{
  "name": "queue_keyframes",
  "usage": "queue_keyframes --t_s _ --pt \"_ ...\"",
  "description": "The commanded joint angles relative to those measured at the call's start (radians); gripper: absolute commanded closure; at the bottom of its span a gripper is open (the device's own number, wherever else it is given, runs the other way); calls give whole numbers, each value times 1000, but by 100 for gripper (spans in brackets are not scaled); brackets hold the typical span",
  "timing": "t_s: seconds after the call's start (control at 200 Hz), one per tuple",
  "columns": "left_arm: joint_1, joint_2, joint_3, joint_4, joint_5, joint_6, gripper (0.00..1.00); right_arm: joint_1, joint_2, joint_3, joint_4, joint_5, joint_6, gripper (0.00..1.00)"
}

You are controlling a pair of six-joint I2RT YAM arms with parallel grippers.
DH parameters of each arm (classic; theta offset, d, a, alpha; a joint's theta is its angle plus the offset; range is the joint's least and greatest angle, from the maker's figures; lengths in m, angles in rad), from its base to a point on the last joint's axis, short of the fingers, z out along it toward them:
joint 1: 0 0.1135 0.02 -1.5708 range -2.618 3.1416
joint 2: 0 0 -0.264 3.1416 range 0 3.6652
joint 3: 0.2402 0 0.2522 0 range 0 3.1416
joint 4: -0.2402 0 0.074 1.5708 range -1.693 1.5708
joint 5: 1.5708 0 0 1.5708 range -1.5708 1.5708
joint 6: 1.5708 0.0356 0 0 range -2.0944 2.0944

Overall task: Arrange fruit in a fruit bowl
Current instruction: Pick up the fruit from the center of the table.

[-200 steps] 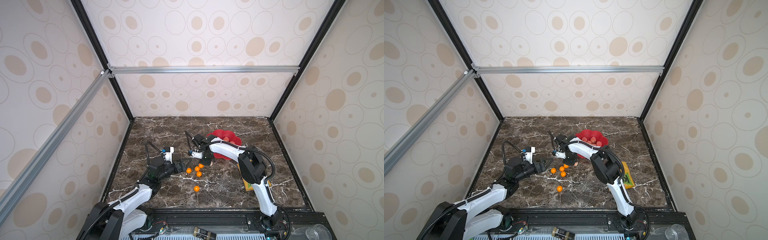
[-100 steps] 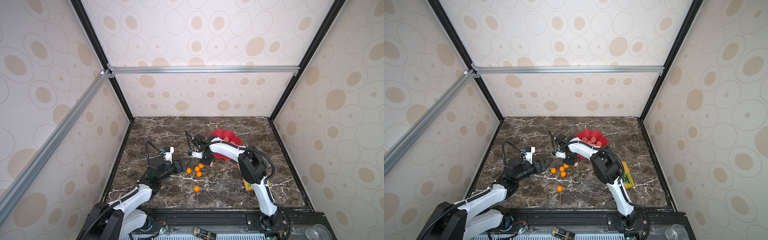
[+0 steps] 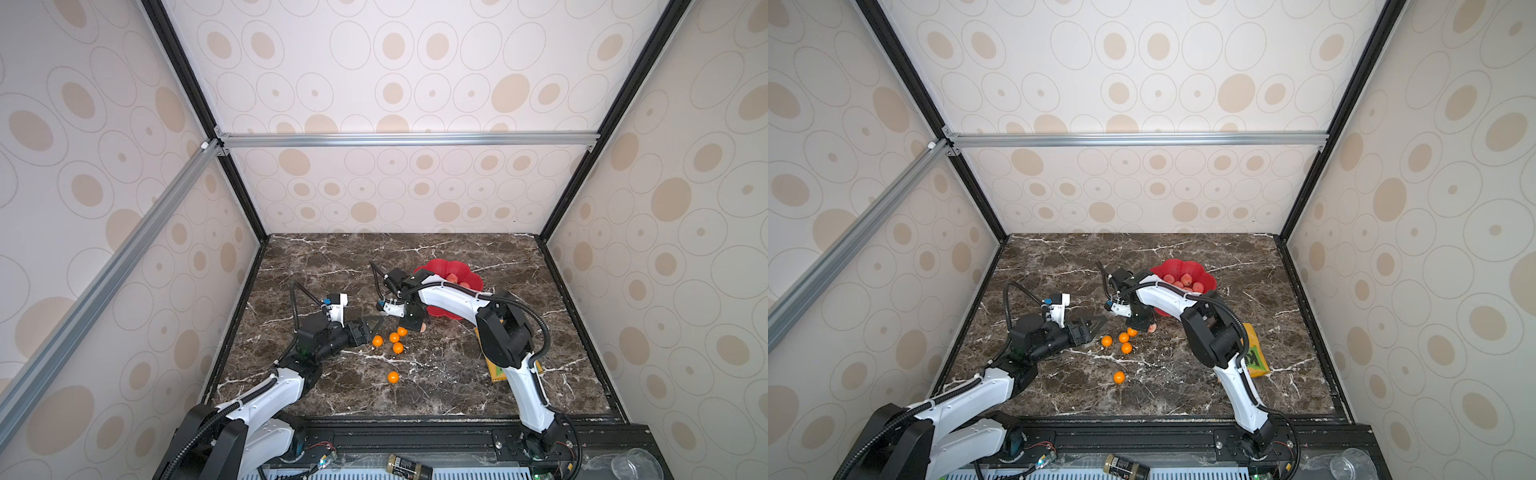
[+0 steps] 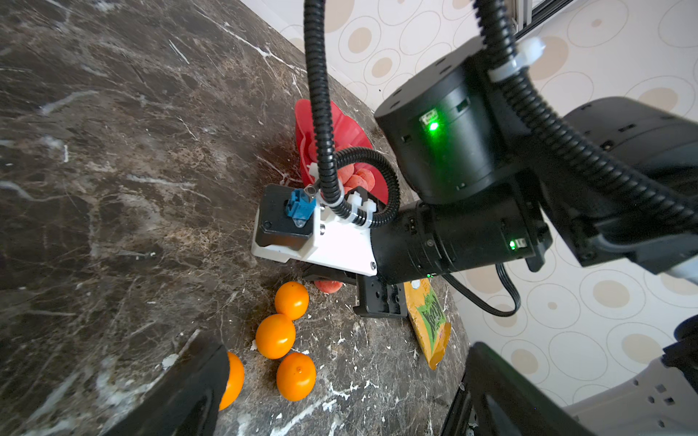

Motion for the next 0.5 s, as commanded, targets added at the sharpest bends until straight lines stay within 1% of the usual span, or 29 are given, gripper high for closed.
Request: queue_keyframes --t_s 0.0,0.305,0.495 --pt "7 1 3 32 12 -8 1 8 14 17 -14 1 -11 99" --pt "8 -7 7 30 16 1 1 8 8 14 -21 -2 -6 100" --pt "9 -21 41 14 41 37 1 8 -45 1 -18 -15 16 100"
